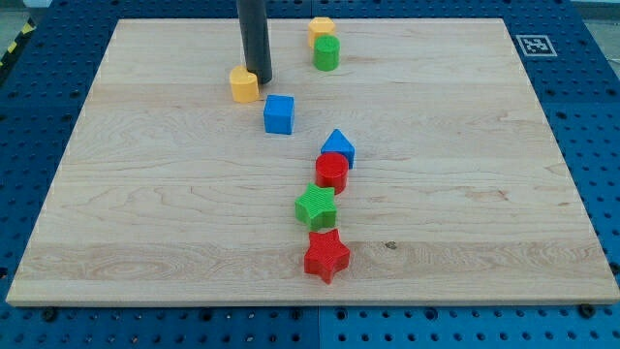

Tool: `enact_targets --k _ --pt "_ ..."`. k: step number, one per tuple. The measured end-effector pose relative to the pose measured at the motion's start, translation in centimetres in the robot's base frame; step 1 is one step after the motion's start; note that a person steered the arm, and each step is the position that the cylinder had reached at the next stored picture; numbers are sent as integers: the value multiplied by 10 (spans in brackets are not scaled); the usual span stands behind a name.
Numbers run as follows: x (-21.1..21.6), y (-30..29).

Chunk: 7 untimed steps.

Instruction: Push the hexagon and green circle vertically down

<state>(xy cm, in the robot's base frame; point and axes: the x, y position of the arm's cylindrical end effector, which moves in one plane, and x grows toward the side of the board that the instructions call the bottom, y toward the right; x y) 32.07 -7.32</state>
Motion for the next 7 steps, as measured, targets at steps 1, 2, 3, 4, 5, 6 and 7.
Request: enact_targets --k 1,2,3,4,5,6,7 --pt "0 0" --pt "-20 1" --pt "-57 1" --pt "-102 21" --pt "-124 66" --pt "-122 82" --pt "-106 79"
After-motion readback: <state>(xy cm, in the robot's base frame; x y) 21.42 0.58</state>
